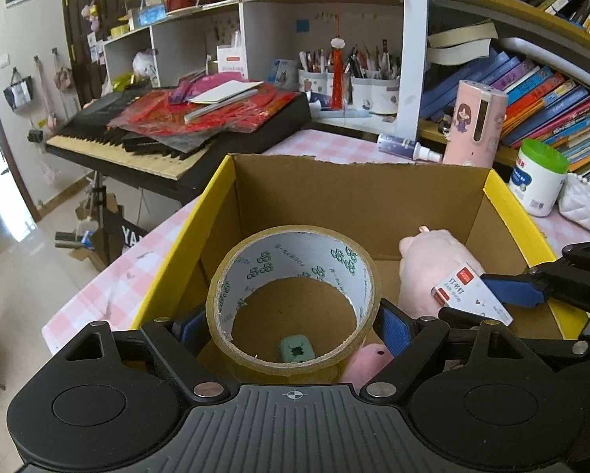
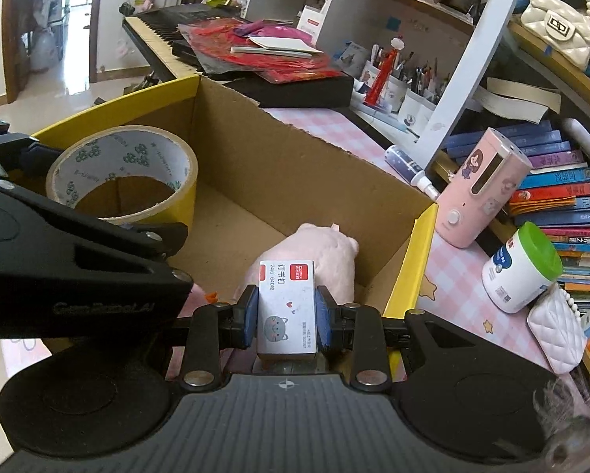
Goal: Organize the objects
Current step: 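Open the left tool to drop the tape roll while the right tool lowers the white box inside, then release the white box with the right tool and withdraw both tools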
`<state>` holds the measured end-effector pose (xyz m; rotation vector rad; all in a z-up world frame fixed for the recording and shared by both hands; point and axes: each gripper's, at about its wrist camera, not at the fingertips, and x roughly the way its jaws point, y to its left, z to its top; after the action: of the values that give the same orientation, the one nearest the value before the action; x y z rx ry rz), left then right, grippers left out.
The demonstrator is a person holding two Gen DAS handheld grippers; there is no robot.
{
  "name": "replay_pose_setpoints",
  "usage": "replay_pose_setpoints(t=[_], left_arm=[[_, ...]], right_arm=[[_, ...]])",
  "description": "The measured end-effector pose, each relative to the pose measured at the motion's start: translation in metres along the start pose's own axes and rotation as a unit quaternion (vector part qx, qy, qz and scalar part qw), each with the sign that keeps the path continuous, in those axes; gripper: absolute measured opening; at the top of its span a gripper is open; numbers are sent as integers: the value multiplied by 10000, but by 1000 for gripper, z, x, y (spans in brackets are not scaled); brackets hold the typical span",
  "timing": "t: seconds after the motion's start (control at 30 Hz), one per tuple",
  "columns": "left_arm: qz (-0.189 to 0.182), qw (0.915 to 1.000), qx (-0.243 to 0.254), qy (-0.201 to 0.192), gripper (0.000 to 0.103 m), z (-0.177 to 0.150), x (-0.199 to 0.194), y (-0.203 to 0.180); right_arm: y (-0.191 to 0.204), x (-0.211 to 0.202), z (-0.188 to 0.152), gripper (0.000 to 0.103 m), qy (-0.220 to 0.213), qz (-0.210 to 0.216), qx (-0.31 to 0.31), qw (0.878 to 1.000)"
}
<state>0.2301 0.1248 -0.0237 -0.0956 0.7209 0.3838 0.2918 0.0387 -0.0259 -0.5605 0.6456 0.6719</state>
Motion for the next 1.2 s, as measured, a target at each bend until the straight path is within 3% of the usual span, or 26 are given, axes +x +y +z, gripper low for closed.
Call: replay_pose_setpoints(t=[0.27, 0.5, 0.57, 0.83, 1.2], left_arm=[[78, 9999, 59, -46, 87, 0, 2, -4], [166, 9990, 256, -312, 90, 3, -11, -8], [120, 9986, 275, -424, 90, 4, -17, -7], [17, 9962, 126, -865, 95, 6, -51, 0], [-191, 9889, 6, -1476, 100, -9, -101, 13]], right_arm=[[0, 0, 0, 30, 3, -3, 11, 10000], [0, -1, 1, 32, -40, 59, 68, 10000], [0, -3, 0, 41, -101, 22, 121, 9999], [4, -31, 1, 55, -549, -234, 420, 9973], [16, -92, -11, 83, -1068, -771, 1166, 9844]])
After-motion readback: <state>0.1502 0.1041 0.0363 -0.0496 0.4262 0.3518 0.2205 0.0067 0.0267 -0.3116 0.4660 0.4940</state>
